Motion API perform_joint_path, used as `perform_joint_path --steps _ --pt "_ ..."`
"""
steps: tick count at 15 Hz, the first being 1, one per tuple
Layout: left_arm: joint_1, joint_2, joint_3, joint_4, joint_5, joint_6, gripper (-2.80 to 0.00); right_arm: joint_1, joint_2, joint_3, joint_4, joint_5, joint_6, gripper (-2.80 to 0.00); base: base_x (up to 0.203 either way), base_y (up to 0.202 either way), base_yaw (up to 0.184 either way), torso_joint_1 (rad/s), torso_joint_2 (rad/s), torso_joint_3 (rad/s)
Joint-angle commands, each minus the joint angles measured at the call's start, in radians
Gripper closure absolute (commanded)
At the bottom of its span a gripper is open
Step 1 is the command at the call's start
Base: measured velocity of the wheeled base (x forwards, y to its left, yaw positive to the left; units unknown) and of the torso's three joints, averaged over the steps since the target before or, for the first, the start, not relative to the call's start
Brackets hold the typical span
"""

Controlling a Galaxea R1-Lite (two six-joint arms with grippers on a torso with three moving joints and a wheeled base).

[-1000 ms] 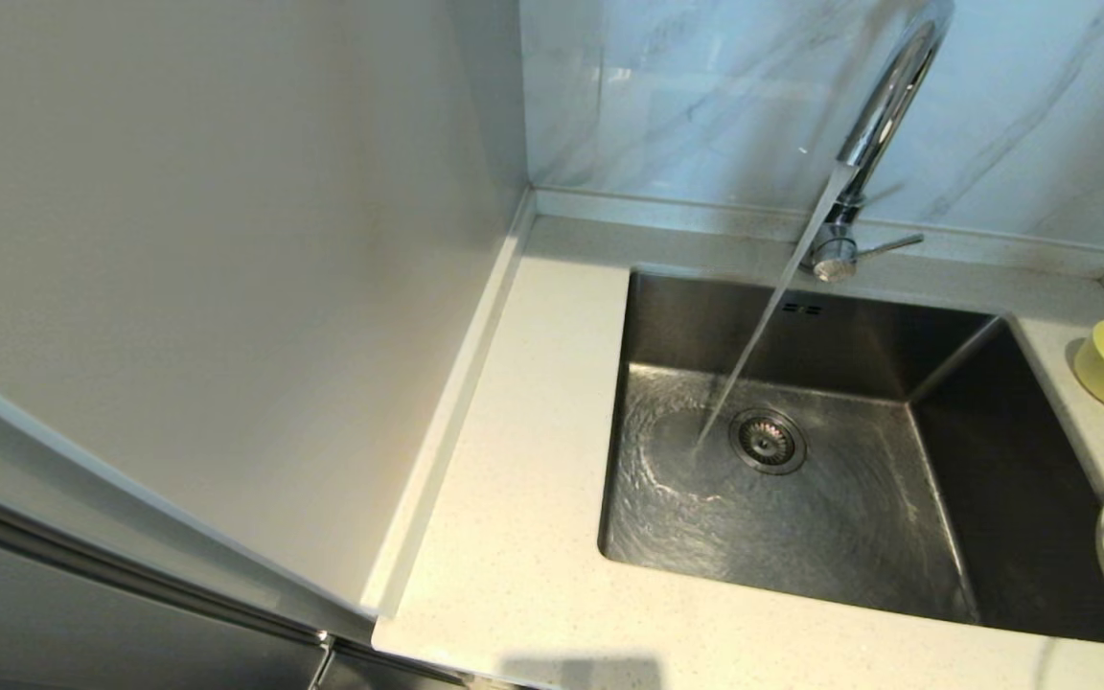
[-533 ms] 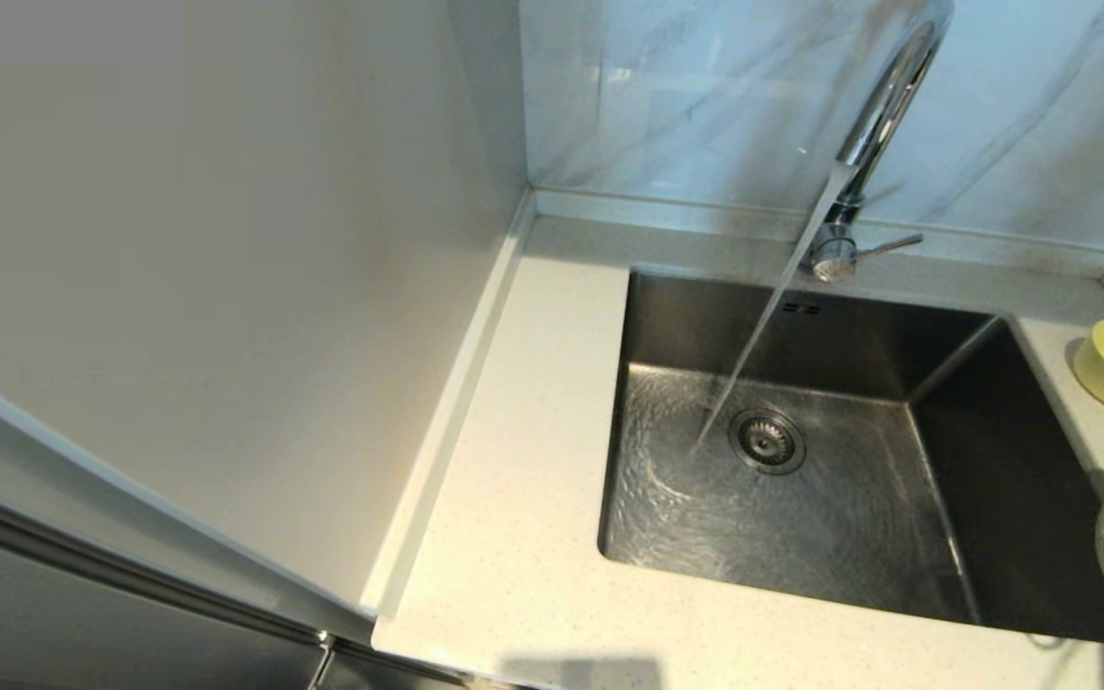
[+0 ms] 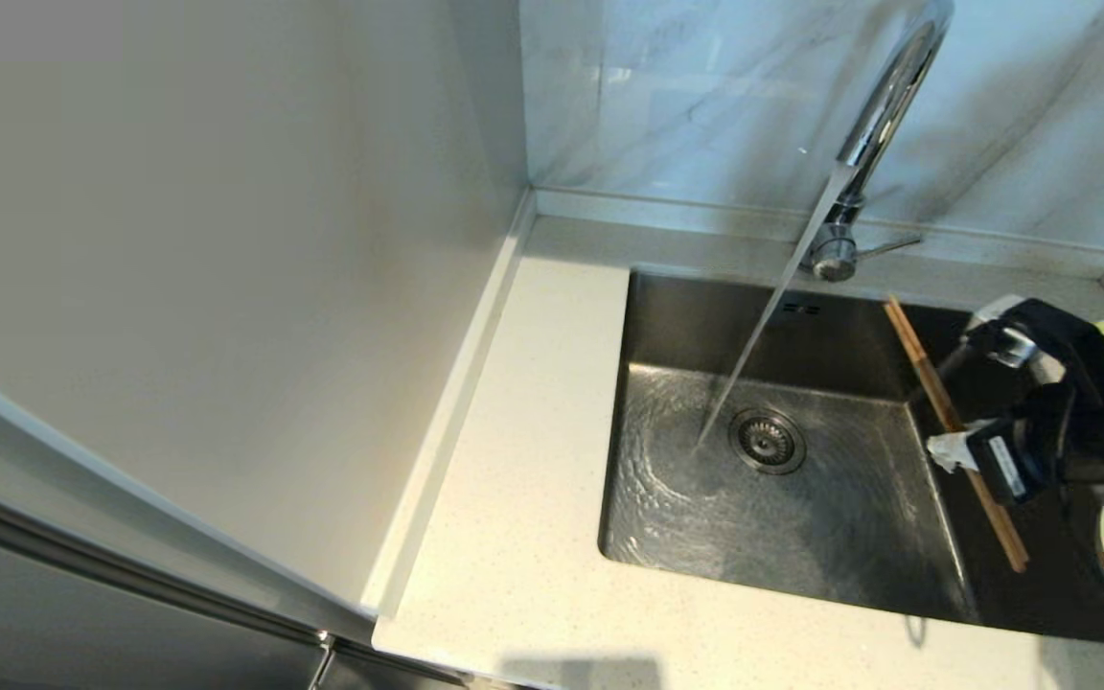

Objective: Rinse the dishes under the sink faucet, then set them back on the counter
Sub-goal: Rinse the chopsticks

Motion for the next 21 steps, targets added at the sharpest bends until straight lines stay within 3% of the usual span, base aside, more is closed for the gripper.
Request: perform_joint_path --steps 1,3,7,15,21 --pt "0.000 0.000 0.000 0.000 0.000 0.000 0.00 0.082 0.094 0.007 -0.140 -0.082 0.047 0.00 0.000 0.000 0.000 0.000 0.00 0.000" --pt "0.000 0.000 0.000 0.000 0.000 0.000 0.00 0.102 0.137 0.029 -0.240 -0.119 0.074 0.00 0.000 0.000 0.000 0.000 0.00 0.000" --pt "0.000 0.000 0.000 0.000 0.000 0.000 0.00 0.103 0.166 -0.012 -0.246 -0.124 0.153 0.00 0.000 0.000 0.000 0.000 0.00 0.000" --pt "0.000 0.000 0.000 0.000 0.000 0.000 0.00 0.116 0.175 -0.044 -0.248 -0.127 0.192 0.00 0.000 0.000 0.000 0.000 0.00 0.000" --pt "0.000 0.000 0.000 0.000 0.000 0.000 0.00 0.182 0.177 -0.038 -0.304 -0.153 0.196 0.00 0.000 0.000 0.000 0.000 0.00 0.000"
